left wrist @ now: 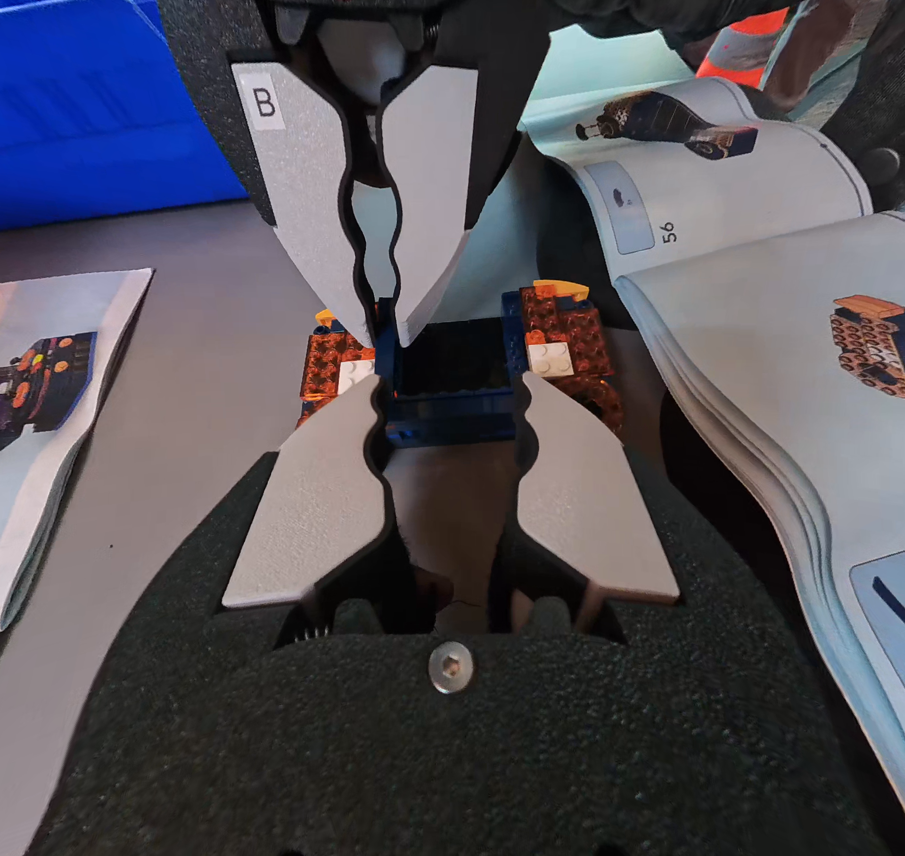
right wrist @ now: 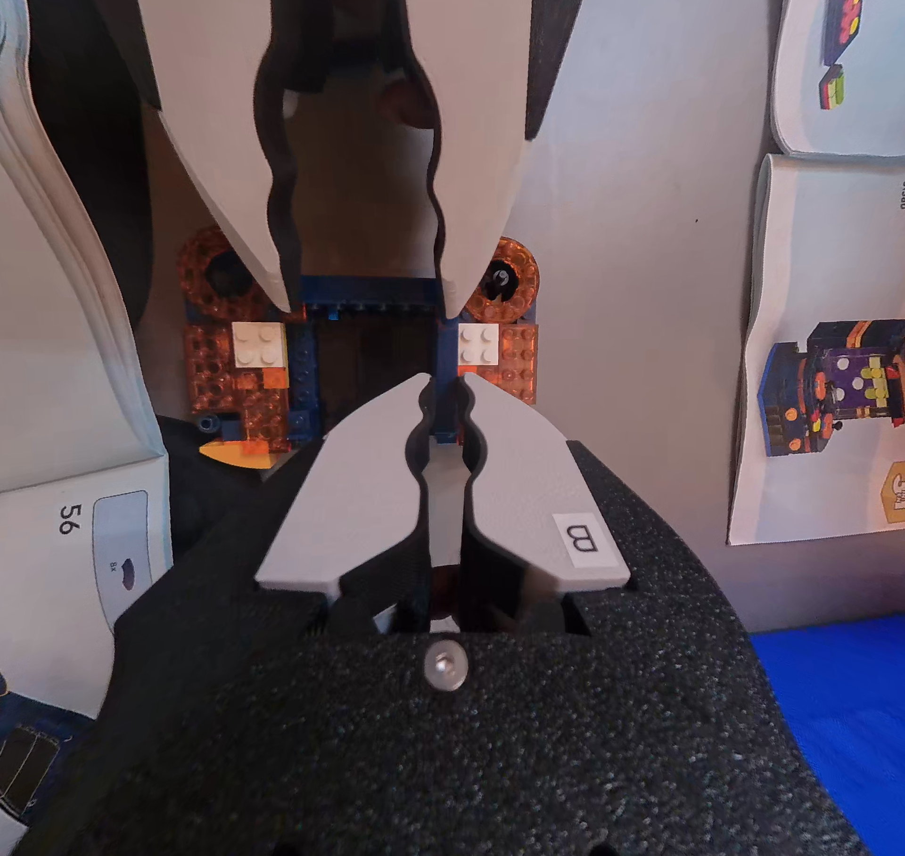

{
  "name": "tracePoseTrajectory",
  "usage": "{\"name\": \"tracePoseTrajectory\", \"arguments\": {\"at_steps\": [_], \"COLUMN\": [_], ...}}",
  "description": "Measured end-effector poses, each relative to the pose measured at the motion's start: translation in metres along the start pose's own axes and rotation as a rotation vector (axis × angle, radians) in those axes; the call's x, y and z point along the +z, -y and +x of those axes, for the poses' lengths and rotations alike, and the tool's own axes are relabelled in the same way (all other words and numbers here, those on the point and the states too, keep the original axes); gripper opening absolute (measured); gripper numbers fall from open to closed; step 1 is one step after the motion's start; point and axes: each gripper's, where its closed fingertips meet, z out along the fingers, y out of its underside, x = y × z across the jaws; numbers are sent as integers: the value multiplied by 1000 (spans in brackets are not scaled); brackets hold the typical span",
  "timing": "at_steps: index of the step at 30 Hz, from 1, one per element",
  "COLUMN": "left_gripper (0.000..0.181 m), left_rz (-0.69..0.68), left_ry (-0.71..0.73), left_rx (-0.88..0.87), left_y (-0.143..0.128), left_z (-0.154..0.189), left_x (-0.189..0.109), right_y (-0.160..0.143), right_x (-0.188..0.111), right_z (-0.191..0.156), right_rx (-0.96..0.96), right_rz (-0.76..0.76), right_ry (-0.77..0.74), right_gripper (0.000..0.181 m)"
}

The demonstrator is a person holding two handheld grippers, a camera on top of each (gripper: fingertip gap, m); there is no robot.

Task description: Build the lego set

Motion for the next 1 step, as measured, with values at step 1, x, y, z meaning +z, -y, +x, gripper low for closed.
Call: {"name": "tracePoseTrajectory", "arguments": {"at_steps": [1], "left_gripper": [49], "left_rz": [-10], "left_ry": [-9], "left_rx": [-7], "left_y": [-2], "left_z": [1], "left_x": [0], "right_y": [0], "right_x": [0], "right_z": [0], "right_rx": [-1], "right_rz": [0], "right_ry": [1], "right_gripper": [7]}}
